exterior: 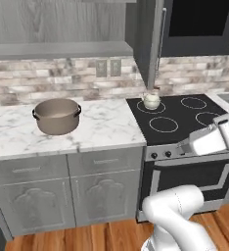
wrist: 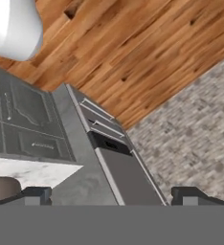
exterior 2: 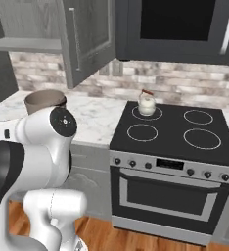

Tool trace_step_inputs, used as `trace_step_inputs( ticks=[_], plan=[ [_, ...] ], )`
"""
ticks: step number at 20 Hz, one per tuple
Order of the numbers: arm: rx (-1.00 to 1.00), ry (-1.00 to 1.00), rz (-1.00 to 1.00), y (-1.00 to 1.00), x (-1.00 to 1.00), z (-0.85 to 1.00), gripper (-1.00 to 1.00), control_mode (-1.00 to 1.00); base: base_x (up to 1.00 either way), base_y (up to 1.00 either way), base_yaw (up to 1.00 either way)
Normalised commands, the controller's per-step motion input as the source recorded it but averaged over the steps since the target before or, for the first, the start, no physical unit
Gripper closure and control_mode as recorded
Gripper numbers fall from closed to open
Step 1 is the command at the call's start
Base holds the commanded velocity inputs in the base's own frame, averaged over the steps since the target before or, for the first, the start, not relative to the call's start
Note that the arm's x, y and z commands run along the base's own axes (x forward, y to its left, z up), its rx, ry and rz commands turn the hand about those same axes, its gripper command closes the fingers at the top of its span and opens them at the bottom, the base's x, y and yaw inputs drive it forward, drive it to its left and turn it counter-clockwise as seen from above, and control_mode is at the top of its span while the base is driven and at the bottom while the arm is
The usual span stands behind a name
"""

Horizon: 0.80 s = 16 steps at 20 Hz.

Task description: Pick the kettle from the cabinet and place it on a stove burner. Then pick the pot from the counter and place it on another stove burner. Finally, turn both burners on.

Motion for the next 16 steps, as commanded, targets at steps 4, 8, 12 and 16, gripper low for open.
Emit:
trace_step_inputs(
  ticks=[4, 8, 12, 16],
  plan=[
    [0.00, 0.00, 0.00, 0.00, 0.00, 0.00, -1.00, 1.00, -0.10, 0.80, -0.05],
    [0.00, 0.00, 0.00, 0.00, 0.00, 0.00, -1.00, 1.00, -0.08, 0.76, -0.04],
    [0.00, 0.00, 0.00, 0.00, 0.00, 0.00, -1.00, 1.00, -0.01, 0.69, -0.04],
    [0.00, 0.00, 0.00, 0.00, 0.00, 0.00, -1.00, 1.00, 0.10, 0.56, -0.05]
  ],
)
